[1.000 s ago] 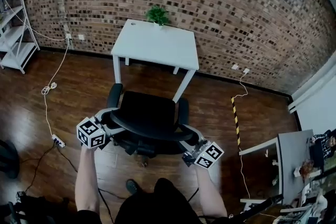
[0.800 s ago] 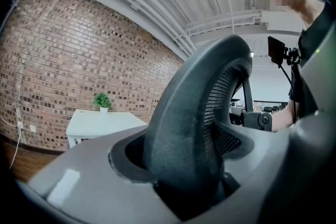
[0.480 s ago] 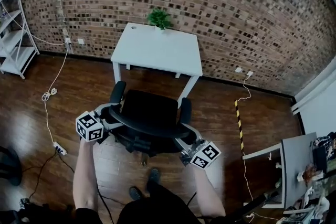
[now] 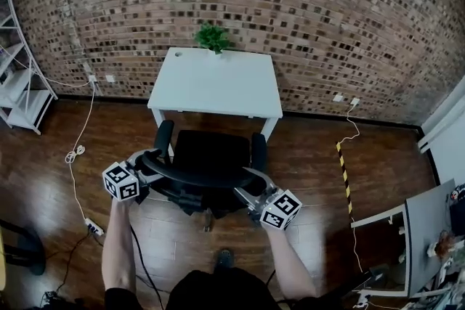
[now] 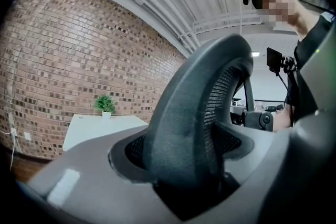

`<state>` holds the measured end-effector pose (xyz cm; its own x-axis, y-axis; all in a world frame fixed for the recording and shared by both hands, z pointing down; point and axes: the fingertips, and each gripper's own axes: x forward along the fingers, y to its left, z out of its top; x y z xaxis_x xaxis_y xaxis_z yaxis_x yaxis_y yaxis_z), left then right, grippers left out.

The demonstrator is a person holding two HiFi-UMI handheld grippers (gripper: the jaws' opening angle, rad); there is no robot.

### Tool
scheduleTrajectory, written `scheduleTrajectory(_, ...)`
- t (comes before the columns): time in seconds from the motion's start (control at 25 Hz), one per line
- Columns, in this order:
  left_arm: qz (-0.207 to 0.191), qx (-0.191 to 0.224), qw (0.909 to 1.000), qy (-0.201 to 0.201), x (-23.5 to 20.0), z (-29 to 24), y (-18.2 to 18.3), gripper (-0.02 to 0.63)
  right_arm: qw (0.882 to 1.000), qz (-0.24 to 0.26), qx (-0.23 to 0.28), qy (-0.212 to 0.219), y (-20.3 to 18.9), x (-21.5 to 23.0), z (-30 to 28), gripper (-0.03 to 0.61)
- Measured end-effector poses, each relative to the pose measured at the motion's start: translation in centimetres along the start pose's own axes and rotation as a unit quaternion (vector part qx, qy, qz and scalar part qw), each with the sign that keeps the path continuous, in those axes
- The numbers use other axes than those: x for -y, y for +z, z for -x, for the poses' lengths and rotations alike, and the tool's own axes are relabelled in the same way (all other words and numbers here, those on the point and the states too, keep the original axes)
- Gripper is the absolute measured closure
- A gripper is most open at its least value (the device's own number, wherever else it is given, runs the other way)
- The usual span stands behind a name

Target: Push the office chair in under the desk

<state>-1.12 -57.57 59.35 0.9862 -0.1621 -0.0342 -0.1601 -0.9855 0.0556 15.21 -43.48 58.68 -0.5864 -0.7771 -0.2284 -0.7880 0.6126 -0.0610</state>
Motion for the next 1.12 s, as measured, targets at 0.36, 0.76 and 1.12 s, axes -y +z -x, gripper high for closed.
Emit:
scheduleTrajectory(0.36,-0.015,-0.002,0.9999,0.007,-7.2,-7.1,-1.7,0.069,1.000,-0.009,0.009,0.012,-2.0,10.7,-2.6,0.380)
scheduleTrajectory(0.76,-0.021,0.000,0.9994,0.026,-13.4,-13.1,-4.3,0.071,0.999,-0.020,0.001,0.032,-5.7,21.3,-4.7,0.380)
scheduleTrajectory(1.12,-0.010,0.014,0.9995,0.025,-18.6,-17.7,-5.8,0.072,0.999,-0.019,-0.016,0.021,-8.2,29.1,-6.5,0.376)
